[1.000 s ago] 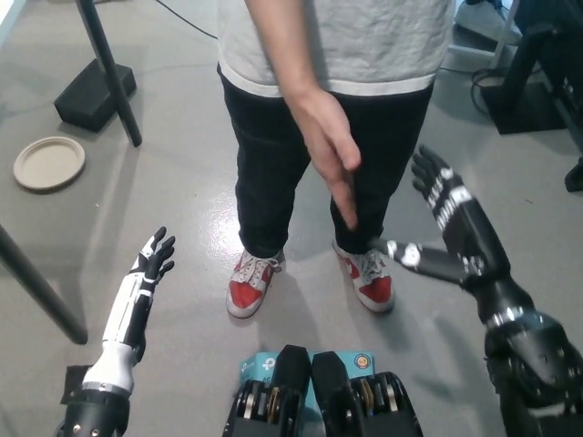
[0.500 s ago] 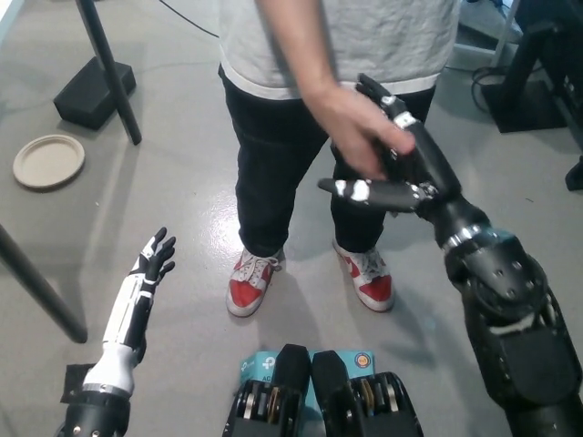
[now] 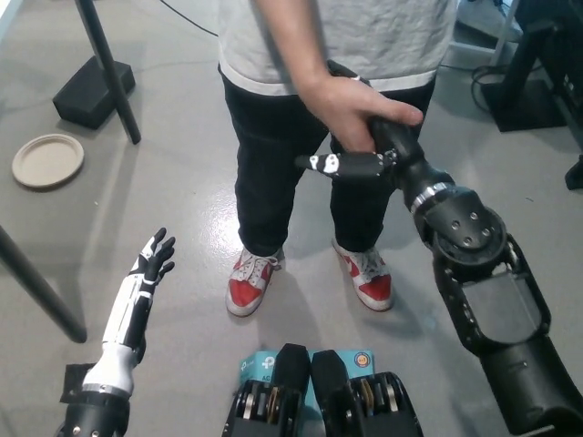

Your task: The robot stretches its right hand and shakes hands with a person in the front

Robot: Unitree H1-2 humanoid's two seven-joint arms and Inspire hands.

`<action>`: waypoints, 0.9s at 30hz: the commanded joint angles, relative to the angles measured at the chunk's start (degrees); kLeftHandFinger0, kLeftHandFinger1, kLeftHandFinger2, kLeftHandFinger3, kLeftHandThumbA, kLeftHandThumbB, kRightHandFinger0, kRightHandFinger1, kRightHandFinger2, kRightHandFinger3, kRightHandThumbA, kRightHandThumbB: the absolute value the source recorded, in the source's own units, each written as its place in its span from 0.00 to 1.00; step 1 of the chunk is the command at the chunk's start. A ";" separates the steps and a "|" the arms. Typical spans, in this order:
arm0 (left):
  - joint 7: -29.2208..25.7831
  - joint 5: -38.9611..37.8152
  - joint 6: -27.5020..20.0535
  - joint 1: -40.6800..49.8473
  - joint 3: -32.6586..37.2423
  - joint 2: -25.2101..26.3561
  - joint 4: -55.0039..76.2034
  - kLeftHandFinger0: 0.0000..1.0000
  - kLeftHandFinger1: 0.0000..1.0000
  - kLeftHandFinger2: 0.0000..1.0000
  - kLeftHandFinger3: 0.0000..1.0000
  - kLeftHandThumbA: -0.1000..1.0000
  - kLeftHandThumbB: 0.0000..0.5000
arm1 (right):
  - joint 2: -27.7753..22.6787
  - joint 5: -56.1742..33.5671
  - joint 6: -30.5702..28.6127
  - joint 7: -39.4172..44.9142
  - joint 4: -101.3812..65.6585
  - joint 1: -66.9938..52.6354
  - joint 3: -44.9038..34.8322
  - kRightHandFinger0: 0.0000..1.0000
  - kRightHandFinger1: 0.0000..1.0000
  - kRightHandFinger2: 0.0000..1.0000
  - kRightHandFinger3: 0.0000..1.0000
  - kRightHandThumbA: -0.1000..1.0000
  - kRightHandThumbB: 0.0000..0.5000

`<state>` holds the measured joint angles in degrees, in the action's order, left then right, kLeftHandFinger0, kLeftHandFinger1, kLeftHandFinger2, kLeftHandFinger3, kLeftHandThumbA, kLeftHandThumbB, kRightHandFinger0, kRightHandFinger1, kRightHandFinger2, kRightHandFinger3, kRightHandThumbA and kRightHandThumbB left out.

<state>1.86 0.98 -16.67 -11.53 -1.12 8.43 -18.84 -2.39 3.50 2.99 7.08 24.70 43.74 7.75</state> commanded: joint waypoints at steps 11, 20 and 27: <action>1.00 -0.62 -0.78 -1.53 -0.06 0.69 1.49 1.00 1.00 1.00 1.00 1.00 0.16 | 3.90 9.08 0.77 -11.56 3.36 8.99 -0.03 1.00 1.00 1.00 1.00 0.36 0.67; 1.37 -0.36 -1.48 -2.11 -0.19 1.03 0.92 1.00 1.00 1.00 1.00 1.00 0.15 | 5.10 10.84 -2.16 -16.41 3.30 8.38 -1.47 1.00 1.00 1.00 1.00 0.04 0.40; 1.54 -0.49 -1.40 -2.06 -0.35 0.79 0.79 1.00 1.00 1.00 1.00 1.00 0.15 | 4.17 10.52 -0.88 -14.63 1.22 7.10 -1.31 1.00 1.00 1.00 1.00 0.11 0.39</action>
<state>3.18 0.81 -16.57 -12.46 -1.14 8.51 -18.78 2.12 13.05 3.97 -5.28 28.80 47.32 7.33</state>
